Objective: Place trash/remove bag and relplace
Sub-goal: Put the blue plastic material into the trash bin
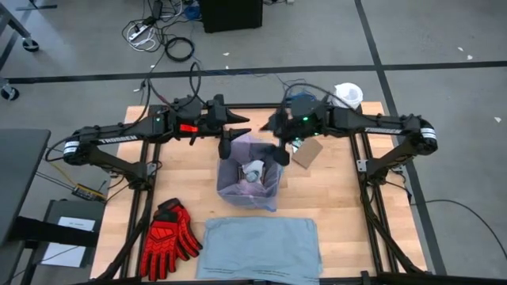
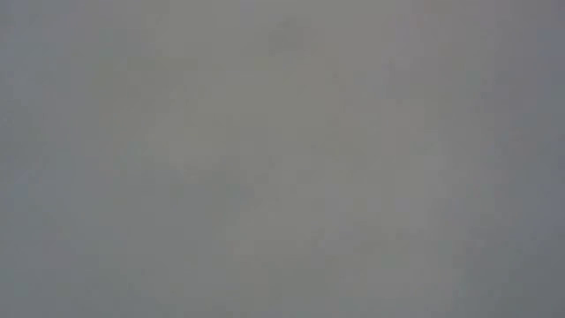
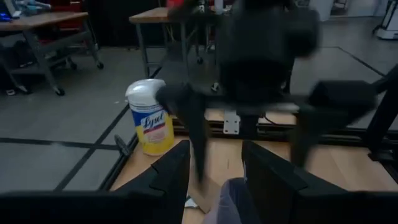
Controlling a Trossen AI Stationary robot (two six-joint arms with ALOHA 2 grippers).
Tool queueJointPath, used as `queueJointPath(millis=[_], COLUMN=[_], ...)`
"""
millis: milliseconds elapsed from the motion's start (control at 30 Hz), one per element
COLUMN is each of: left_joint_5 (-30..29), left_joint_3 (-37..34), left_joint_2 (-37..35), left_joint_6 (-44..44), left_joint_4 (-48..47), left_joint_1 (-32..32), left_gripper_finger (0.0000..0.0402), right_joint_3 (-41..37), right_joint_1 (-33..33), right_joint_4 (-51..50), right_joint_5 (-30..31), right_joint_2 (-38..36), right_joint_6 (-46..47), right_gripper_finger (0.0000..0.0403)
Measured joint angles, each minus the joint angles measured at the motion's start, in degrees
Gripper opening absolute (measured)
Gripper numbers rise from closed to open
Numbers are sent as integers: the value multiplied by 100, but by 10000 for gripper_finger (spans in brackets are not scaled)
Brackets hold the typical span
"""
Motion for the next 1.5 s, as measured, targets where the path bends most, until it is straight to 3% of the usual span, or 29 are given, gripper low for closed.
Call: queueJointPath(millis=[133, 267, 400, 533, 700, 833, 1067, 1300, 1500], left_joint_5=[138, 231, 236, 200, -45, -238, -334, -1066, -1198], left_joint_3=[1, 365, 1070, 1733, 2248, 2383, 2439, 2437, 2437], left_joint_2=[341, 774, 1202, 1563, 1691, 1687, 1673, 1689, 1689], left_joint_6=[-4, -138, 15, 196, 140, -195, -581, -733, -1234], left_joint_4=[-101, -82, -308, -610, -850, -1014, -1421, -2162, -2488], left_joint_1=[-35, -69, -116, -118, -111, -60, 13, -17, -125], left_gripper_finger=[157, 157, 165, 186, 226, 247, 250, 250, 250], right_joint_3=[0, 7, -298, -1138, -2470, -3033, -3234, -3235, -3235], right_joint_1=[15, -192, -561, -764, -898, -944, -942, -962, -973], right_joint_4=[-259, -1242, -2078, -1622, -635, -316, 382, 899, 1194], right_joint_5=[1306, 1736, 1162, 229, 54, -99, -553, -714, -862], right_joint_2=[-379, -767, -875, -907, -856, -610, 82, 716, 1164], right_joint_6=[-136, -36, 18, 116, 272, 263, -357, -861, -930], right_gripper_finger=[346, 332, 315, 304, 302, 302, 302, 301, 282])
